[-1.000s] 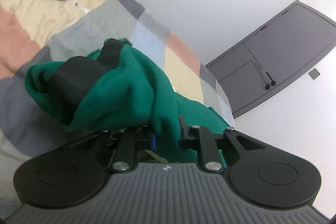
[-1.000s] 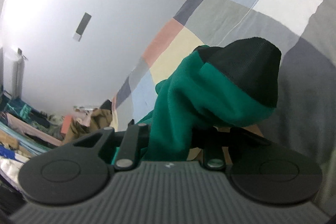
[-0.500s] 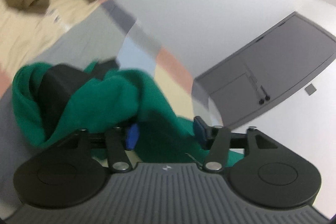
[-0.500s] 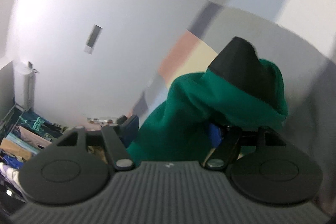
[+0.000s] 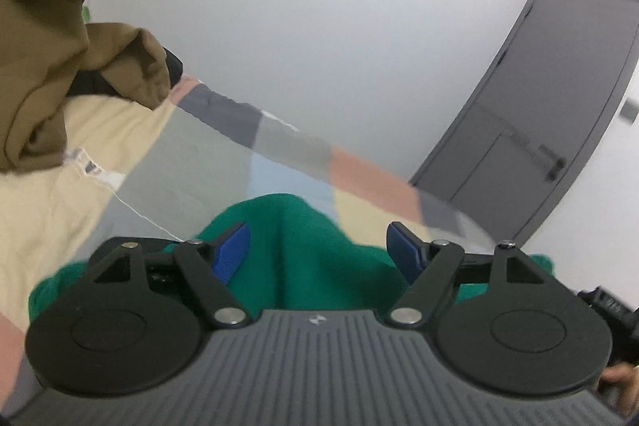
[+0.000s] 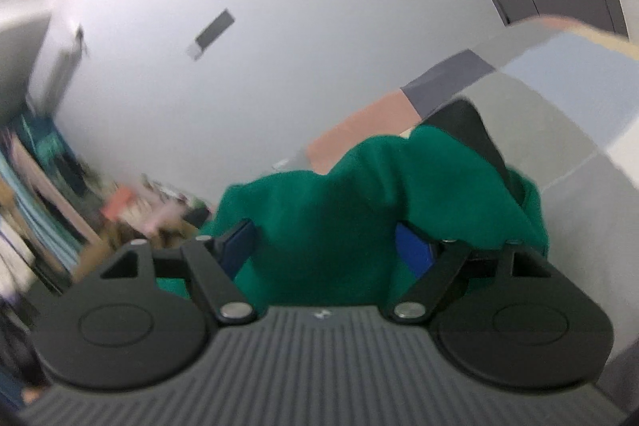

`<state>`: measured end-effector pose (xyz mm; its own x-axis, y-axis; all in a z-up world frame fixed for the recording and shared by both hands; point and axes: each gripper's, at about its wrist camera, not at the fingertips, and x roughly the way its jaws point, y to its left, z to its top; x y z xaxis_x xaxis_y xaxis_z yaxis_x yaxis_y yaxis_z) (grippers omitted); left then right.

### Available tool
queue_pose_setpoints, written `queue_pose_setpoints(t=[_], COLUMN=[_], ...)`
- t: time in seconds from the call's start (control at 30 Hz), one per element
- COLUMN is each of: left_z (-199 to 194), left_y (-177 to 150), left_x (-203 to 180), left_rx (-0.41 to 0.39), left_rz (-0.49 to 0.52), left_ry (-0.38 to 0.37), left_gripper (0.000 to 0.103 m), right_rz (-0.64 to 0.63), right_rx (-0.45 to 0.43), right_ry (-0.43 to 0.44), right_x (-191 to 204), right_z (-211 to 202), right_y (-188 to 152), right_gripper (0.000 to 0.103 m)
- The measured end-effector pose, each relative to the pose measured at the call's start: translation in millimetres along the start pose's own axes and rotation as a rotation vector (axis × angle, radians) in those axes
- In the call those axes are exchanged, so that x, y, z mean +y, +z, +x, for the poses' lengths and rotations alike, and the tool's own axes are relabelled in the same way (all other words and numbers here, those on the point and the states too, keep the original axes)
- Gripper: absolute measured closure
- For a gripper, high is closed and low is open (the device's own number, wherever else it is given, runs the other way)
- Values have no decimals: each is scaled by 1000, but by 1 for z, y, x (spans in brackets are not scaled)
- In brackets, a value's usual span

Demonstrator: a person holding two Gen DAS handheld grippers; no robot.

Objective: Fold large clothes
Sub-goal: 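Lower the bundle onto the bed and open both tools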

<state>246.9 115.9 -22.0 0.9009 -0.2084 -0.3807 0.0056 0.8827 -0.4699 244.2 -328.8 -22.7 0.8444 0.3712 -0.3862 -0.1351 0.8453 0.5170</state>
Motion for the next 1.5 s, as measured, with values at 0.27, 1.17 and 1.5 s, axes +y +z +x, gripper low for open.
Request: queue_pose_setpoints(t=[0.27, 1.17, 1.5], left_z=[67, -16, -39], left_y=[-16, -21, -39], left_x=[20, 43, 29], left_rx=[68, 145, 95], left_rz=[55, 74, 221], left_ry=[78, 167, 378], left_gripper=[24, 13, 11], right_rz=[-29, -162, -131], right_rx=[61, 133, 157], right_ry=[-74, 15, -28], right_x=[-19, 21, 24], right_z=[58, 3, 9], right_y=[-7, -19, -34], right_gripper=[19, 16, 15])
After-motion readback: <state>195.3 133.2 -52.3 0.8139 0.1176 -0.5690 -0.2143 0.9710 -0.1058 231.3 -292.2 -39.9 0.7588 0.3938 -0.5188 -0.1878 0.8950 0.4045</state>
